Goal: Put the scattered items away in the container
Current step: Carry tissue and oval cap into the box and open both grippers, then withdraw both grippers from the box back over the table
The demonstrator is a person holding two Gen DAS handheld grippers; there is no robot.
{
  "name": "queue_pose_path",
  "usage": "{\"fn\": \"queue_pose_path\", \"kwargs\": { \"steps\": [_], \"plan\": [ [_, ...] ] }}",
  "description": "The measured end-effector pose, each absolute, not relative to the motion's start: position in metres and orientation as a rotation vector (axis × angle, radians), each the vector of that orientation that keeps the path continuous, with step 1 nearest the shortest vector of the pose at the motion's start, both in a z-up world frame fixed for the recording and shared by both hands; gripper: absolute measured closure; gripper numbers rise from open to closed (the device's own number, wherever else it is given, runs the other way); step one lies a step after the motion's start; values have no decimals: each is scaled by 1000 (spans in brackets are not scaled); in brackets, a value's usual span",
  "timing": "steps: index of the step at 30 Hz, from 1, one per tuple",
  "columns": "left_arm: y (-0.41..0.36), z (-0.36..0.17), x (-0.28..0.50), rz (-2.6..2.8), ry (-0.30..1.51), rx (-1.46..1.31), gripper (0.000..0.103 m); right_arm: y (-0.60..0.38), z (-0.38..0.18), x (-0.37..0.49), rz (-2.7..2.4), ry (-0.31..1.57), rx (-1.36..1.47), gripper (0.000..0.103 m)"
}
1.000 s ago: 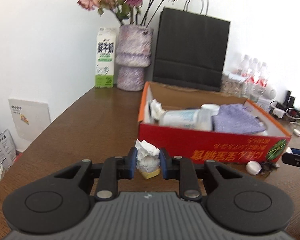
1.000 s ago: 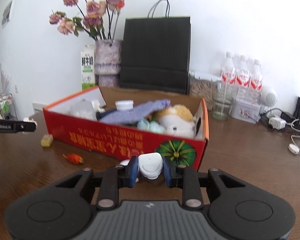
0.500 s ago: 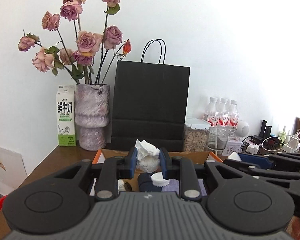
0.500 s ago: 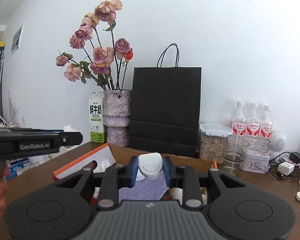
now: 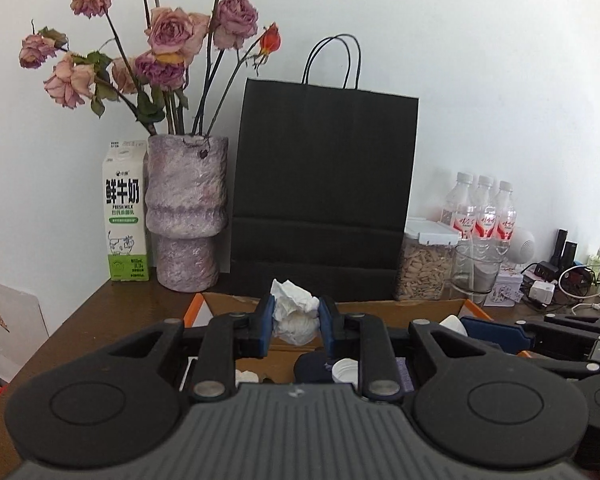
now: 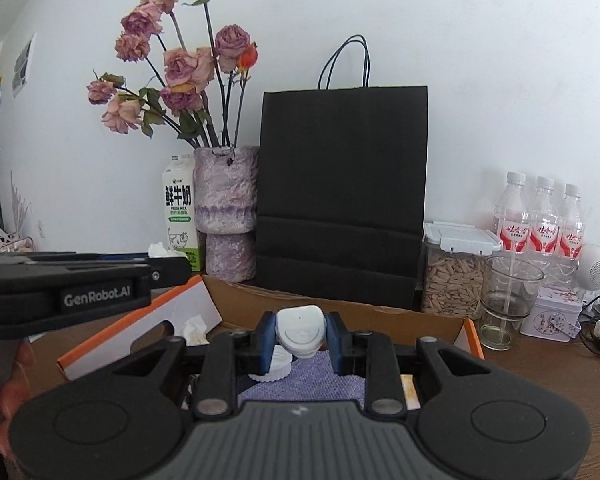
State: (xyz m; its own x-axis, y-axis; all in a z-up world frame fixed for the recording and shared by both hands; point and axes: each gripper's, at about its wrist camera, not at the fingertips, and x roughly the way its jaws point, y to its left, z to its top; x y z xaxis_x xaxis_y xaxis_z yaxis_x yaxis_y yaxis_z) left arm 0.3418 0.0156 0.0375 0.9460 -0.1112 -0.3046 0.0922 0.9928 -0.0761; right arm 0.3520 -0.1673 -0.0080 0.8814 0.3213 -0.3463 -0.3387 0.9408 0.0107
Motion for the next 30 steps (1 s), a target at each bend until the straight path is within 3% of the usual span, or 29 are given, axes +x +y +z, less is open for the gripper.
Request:
{"fn": "queue_pose_path", "kwargs": {
  "steps": [10, 13, 14, 16, 17, 18, 20, 21, 24, 30],
  "plan": [
    [13, 8, 362, -87, 410, -10, 79, -169, -35, 364, 330, 419, -64, 77],
    [13, 8, 361, -82, 412, -2, 76, -170, -36, 362, 330, 417, -63, 77],
    [13, 8, 360, -77, 412, 1, 70, -171, -35, 361, 328, 412, -58, 77],
    [12, 8, 358, -75, 414, -3, 45, -172, -35, 360, 326, 409, -51, 64],
    [13, 8, 357, -67, 408, -9, 22, -172, -35, 359, 319, 402, -48, 44],
    [13, 8, 355, -50, 397, -9, 11, -173, -35, 357, 310, 394, -51, 24],
    [12, 9, 351, -24, 374, 7, 4, -172, -34, 355, 295, 379, -63, 12],
    [12, 10, 351, -18, 370, 10, 0, -172, -33, 354, 295, 377, -68, 11],
    [13, 9, 350, -10, 370, 2, 0, -172, -34, 352, 298, 377, -67, 1],
    [13, 5, 351, -6, 385, -7, 0, -171, -35, 353, 291, 390, -75, 0]
  ]
}}
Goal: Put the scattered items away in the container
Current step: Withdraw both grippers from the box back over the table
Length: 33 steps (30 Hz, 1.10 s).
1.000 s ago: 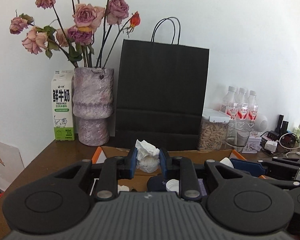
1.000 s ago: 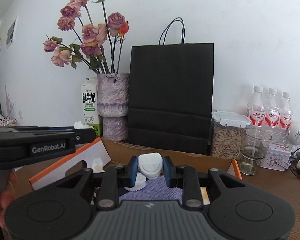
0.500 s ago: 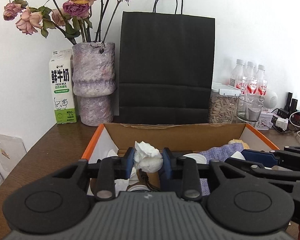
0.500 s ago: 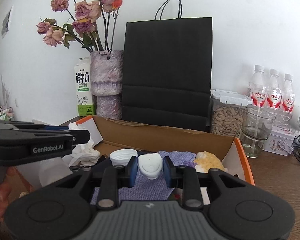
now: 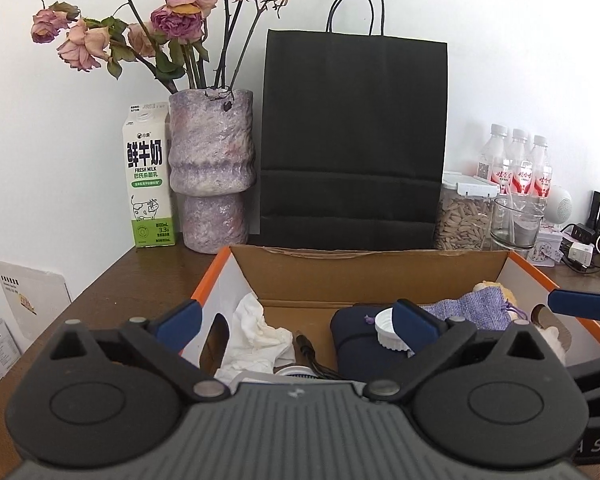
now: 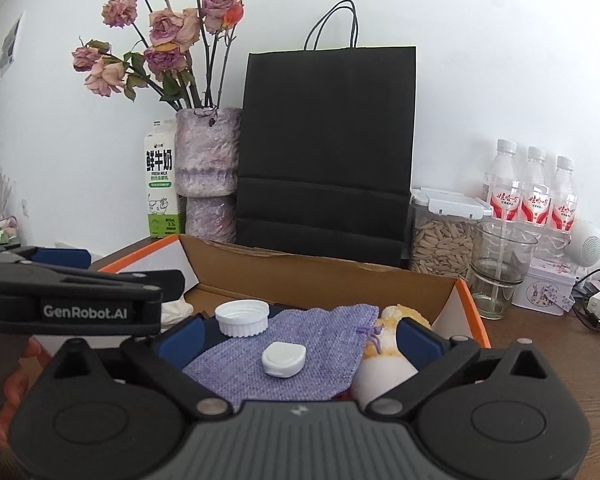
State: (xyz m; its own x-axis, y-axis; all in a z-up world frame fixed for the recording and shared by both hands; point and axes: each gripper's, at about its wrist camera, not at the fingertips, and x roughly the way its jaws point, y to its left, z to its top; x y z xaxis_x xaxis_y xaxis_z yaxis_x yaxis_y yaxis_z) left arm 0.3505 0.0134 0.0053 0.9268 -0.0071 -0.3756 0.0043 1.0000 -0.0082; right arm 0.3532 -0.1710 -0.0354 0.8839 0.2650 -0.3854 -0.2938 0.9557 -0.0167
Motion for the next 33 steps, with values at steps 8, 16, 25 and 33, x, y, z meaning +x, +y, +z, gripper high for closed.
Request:
{"fn": "queue_pose_path", "kwargs": {
  "steps": [8, 16, 25, 33],
  "plan": [
    [11, 3, 344, -33, 370, -27, 0, -174, -37, 351, 290, 397, -71, 0],
    [9, 5, 322, -42, 306, -21, 0, -176, -34, 337, 282, 366, -76, 0],
    [13, 9, 281, -41, 240, -14, 0, -188, -28, 303, 265, 333, -80, 0],
    [21, 12, 243, -43, 209, -34, 0, -196, -31, 265, 250, 320, -117, 0]
  ]
}}
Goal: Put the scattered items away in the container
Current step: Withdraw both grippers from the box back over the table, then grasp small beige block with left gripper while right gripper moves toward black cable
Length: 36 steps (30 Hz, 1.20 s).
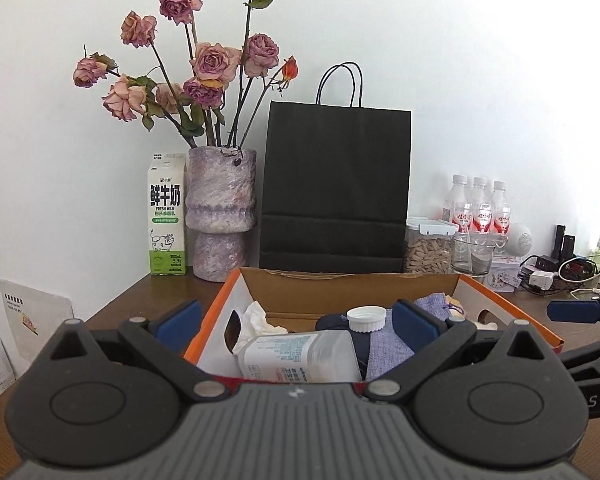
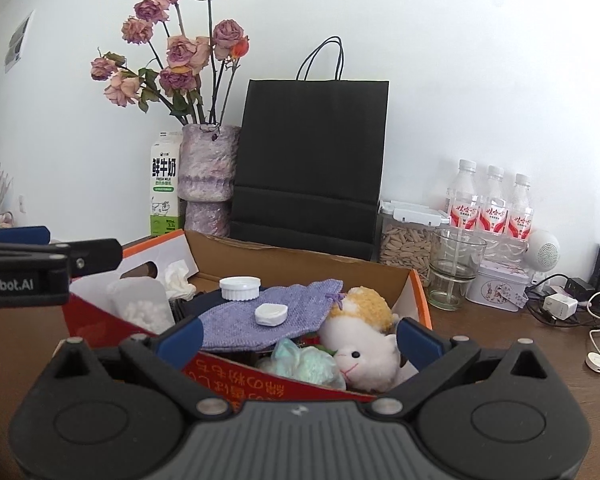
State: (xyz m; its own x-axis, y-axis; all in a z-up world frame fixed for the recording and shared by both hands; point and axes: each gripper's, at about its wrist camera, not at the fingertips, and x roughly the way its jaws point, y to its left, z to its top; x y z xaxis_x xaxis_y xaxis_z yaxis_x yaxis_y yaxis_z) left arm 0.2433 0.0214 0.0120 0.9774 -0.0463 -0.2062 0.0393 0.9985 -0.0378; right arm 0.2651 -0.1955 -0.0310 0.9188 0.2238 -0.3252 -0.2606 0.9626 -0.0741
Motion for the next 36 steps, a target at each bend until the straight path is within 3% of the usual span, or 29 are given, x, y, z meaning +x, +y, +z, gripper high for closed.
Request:
{"fn": "queue_pose_path", "kwargs": {
  "steps": [21, 36],
  "plan": [
    [56, -19, 204, 36, 376, -14, 0, -226, -64, 217, 230, 477, -124, 0],
    [70, -39, 232, 94, 578, -20, 0, -232, -80, 238, 226, 646, -72, 0]
  ]
}}
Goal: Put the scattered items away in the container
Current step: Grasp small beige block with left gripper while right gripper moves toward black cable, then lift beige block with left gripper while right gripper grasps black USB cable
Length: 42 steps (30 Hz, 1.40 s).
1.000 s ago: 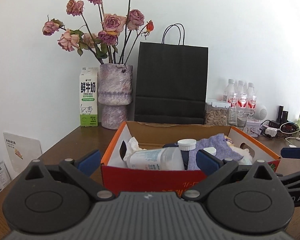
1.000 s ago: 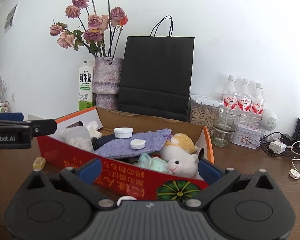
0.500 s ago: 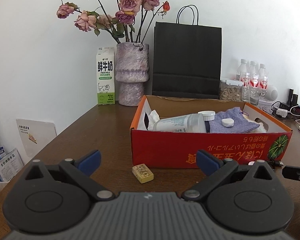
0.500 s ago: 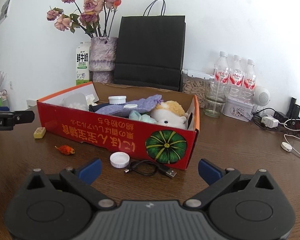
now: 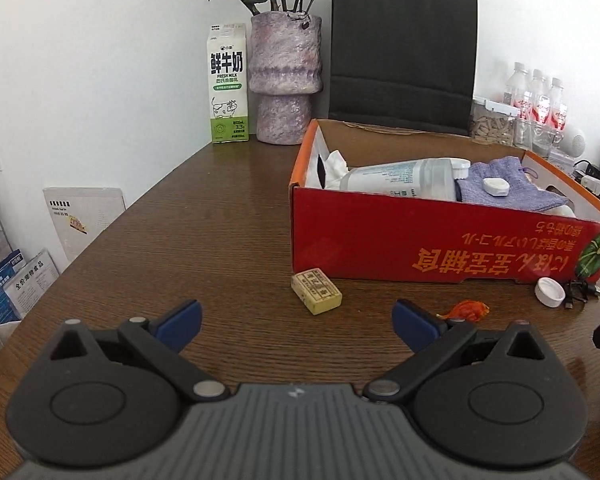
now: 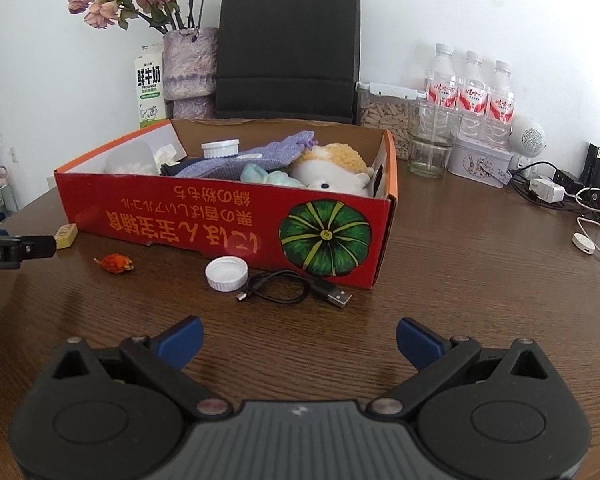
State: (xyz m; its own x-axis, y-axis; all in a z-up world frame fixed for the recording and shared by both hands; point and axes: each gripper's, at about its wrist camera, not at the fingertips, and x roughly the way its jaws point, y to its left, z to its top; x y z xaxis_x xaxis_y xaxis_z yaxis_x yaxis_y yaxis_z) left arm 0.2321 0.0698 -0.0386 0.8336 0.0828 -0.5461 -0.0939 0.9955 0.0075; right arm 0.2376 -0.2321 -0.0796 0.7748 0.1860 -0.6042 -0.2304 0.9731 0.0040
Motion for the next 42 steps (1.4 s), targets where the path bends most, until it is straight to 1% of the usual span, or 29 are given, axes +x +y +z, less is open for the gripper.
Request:
{"fn": "queue_pose_path", "kwargs": {
  "steps": [8, 9, 10, 12, 13, 14, 15, 17, 18, 19, 22, 24, 25, 26, 35, 42],
  "plan": [
    [73, -35, 259, 131, 622, -42, 0, -234, -83, 243, 219, 688, -53, 0],
    [72, -35, 262, 137, 623, -40, 3, -233, -83, 244, 218, 693, -54, 0],
    [71, -35, 263, 138, 626, -39, 6, -233, -84, 245, 216, 698, -55, 0],
    [70, -37, 266, 132, 637, -41, 23, -234, -84, 245, 216, 698, -55, 0],
    [70, -38, 268, 128, 647, -46, 27, -233, -84, 245, 216, 698, -54, 0],
    [70, -39, 269, 126, 656, -54, 34, -233, -84, 245, 215, 698, -54, 0],
    [71, -41, 271, 123, 663, -64, 36, -233, -84, 245, 215, 698, -55, 0],
    [71, -42, 271, 111, 667, -84, 37, -233, -84, 245, 215, 698, -54, 0],
    [72, -42, 272, 109, 668, -92, 41, -233, -84, 245, 215, 698, -54, 0],
    [72, -42, 272, 111, 667, -91, 43, -233, -84, 245, 214, 699, -54, 0],
    [71, -42, 273, 112, 663, -90, 56, -233, -84, 245, 215, 698, -54, 0],
    [71, -42, 273, 100, 660, -98, 74, -233, -84, 246, 212, 699, -52, 0],
    [71, -42, 273, 95, 659, -100, 79, -232, -84, 247, 209, 699, -50, 0],
    [72, -42, 272, 91, 658, -103, 81, -232, -84, 249, 205, 700, -50, 0],
    [76, -41, 267, 42, 642, -151, 81, -232, -83, 260, 174, 685, -6, 0],
    [80, -39, 262, 21, 628, -168, 81, -229, -79, 274, 128, 660, -42, 1]
  ]
}}
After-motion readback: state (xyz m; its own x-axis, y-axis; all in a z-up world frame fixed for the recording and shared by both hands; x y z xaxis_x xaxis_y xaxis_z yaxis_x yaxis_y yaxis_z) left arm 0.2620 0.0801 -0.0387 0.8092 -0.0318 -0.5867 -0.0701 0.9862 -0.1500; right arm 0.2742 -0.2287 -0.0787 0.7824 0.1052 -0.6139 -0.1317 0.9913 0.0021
